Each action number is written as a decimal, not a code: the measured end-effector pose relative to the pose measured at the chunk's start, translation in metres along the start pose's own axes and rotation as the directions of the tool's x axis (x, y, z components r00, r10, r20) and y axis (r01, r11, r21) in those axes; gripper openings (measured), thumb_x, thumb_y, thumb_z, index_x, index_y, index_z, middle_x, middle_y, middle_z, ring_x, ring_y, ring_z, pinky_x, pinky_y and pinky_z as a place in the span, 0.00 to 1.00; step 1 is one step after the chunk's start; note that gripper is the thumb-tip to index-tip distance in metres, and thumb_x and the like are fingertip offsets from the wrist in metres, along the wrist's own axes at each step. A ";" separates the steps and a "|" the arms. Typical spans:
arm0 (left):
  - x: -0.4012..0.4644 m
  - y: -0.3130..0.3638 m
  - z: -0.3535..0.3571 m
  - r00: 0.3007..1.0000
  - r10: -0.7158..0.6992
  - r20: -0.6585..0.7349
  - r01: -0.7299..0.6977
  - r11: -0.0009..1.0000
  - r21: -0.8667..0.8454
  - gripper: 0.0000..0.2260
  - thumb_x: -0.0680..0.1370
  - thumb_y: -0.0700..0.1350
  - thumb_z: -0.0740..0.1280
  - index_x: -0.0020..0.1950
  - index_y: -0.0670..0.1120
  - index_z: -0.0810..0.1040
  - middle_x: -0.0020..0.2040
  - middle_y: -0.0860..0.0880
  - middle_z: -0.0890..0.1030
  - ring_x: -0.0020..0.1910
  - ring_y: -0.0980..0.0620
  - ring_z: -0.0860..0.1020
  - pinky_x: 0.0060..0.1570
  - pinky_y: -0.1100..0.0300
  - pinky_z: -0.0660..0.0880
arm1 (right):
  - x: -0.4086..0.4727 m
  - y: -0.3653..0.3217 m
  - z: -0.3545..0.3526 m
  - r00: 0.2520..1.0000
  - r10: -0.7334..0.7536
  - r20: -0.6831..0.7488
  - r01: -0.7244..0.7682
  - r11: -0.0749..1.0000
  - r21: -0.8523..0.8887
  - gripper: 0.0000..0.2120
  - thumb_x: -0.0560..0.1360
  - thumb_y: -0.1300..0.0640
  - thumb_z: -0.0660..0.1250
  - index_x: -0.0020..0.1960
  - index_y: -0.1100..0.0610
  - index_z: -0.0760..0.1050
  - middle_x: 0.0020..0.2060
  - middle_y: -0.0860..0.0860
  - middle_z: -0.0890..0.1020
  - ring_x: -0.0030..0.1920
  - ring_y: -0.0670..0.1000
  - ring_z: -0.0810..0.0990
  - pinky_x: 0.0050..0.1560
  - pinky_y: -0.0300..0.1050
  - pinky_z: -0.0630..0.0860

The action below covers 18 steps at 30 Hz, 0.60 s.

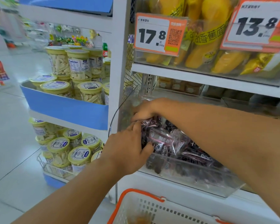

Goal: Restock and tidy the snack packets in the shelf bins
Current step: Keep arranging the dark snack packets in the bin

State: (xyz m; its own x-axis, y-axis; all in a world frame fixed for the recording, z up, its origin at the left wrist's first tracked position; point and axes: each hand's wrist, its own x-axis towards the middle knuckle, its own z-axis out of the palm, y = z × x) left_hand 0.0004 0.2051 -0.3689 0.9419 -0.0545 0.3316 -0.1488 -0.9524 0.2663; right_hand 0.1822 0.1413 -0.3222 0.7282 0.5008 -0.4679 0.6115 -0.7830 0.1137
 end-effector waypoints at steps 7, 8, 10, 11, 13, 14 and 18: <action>0.003 -0.001 0.005 0.999 -0.017 -0.040 0.020 0.997 0.077 0.26 0.78 0.62 0.53 0.72 0.50 0.60 0.58 0.48 0.76 0.47 0.47 0.75 0.40 0.55 0.63 | -0.007 0.009 0.001 0.963 0.240 0.124 -0.235 0.971 -0.050 0.44 0.77 0.26 0.45 0.78 0.57 0.62 0.74 0.56 0.69 0.70 0.59 0.71 0.61 0.48 0.69; 0.003 -0.001 0.005 0.998 -0.035 -0.048 0.039 0.995 0.096 0.27 0.78 0.62 0.53 0.73 0.51 0.58 0.53 0.48 0.76 0.44 0.47 0.73 0.39 0.55 0.63 | -0.011 0.014 0.001 0.955 0.256 0.149 -0.253 0.967 -0.044 0.41 0.79 0.29 0.46 0.78 0.58 0.63 0.72 0.57 0.71 0.67 0.59 0.73 0.58 0.47 0.69; 0.005 0.000 0.003 0.998 -0.053 -0.033 0.056 0.991 0.119 0.31 0.78 0.64 0.53 0.77 0.52 0.54 0.40 0.51 0.73 0.39 0.47 0.69 0.39 0.55 0.63 | -0.023 0.028 0.004 0.936 0.272 0.226 -0.271 0.962 -0.034 0.33 0.83 0.35 0.49 0.73 0.59 0.68 0.66 0.56 0.76 0.57 0.57 0.78 0.56 0.48 0.71; 0.006 0.001 0.002 0.998 -0.057 -0.021 0.060 0.991 0.122 0.33 0.77 0.65 0.53 0.78 0.52 0.52 0.36 0.52 0.69 0.38 0.47 0.69 0.40 0.55 0.63 | -0.026 0.036 0.008 0.921 0.279 0.272 -0.281 0.959 -0.033 0.30 0.82 0.36 0.51 0.70 0.58 0.71 0.63 0.55 0.78 0.53 0.55 0.79 0.58 0.49 0.72; 0.006 0.001 0.001 0.997 -0.080 -0.011 0.081 0.989 0.124 0.37 0.76 0.67 0.54 0.79 0.49 0.51 0.34 0.52 0.69 0.38 0.47 0.69 0.40 0.55 0.64 | -0.032 0.051 0.017 0.913 0.282 0.295 -0.289 0.957 -0.020 0.32 0.81 0.33 0.50 0.72 0.56 0.70 0.67 0.56 0.76 0.60 0.57 0.77 0.66 0.52 0.70; 0.007 0.000 0.001 0.995 -0.094 -0.011 0.095 0.987 0.129 0.38 0.76 0.68 0.54 0.78 0.47 0.54 0.35 0.52 0.71 0.37 0.48 0.69 0.39 0.55 0.65 | -0.036 0.055 0.023 0.917 0.282 0.283 -0.291 0.957 -0.010 0.34 0.82 0.33 0.48 0.74 0.56 0.68 0.71 0.56 0.73 0.66 0.58 0.74 0.70 0.53 0.66; 0.006 -0.003 0.000 0.999 -0.046 0.009 0.045 0.991 0.127 0.29 0.74 0.73 0.52 0.60 0.52 0.69 0.41 0.53 0.76 0.38 0.49 0.72 0.39 0.56 0.65 | -0.054 0.059 0.029 0.947 0.202 0.251 -0.209 0.978 0.003 0.32 0.83 0.36 0.45 0.79 0.54 0.61 0.77 0.54 0.65 0.74 0.58 0.67 0.73 0.56 0.65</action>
State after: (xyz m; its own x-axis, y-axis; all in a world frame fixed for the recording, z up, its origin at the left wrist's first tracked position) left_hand 0.0061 0.2074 -0.3673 0.9502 -0.0132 0.3113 -0.0673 -0.9842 0.1639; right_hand 0.1699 0.0570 -0.3156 0.7349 0.2232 -0.6404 0.4445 -0.8717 0.2063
